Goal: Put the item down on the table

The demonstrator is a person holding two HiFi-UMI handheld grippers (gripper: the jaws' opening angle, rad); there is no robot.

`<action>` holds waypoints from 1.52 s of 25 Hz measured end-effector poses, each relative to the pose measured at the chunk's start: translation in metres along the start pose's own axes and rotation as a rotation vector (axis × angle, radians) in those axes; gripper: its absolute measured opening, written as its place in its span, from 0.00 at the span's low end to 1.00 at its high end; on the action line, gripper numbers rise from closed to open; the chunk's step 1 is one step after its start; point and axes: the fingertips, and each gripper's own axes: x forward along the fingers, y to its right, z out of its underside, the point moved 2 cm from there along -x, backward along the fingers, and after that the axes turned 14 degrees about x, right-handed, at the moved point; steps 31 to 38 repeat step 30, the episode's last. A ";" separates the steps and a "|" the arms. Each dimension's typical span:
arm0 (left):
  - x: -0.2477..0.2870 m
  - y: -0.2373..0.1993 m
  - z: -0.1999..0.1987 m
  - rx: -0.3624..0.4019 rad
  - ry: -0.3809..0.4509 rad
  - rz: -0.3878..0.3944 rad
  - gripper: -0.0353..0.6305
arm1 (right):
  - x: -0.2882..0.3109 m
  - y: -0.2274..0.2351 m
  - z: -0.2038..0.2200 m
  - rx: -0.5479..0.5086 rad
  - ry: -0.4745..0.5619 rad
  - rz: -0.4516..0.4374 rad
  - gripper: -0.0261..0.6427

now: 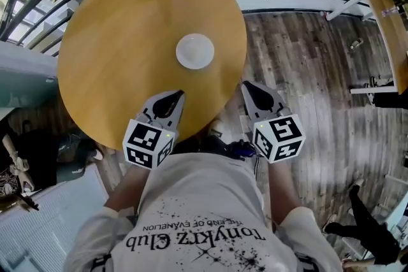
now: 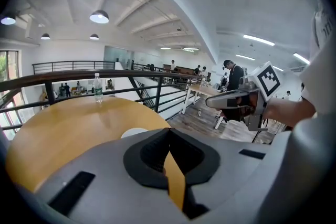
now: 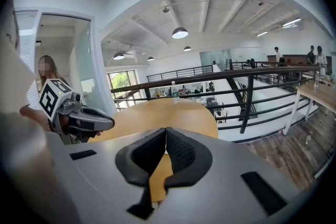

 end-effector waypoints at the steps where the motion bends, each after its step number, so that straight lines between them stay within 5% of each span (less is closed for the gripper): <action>1: -0.001 0.001 0.000 -0.003 0.000 0.001 0.09 | 0.000 -0.001 0.000 0.001 -0.001 -0.004 0.08; 38: -0.013 -0.013 0.005 -0.019 0.008 -0.032 0.09 | 0.013 -0.022 0.013 -0.021 -0.050 -0.074 0.08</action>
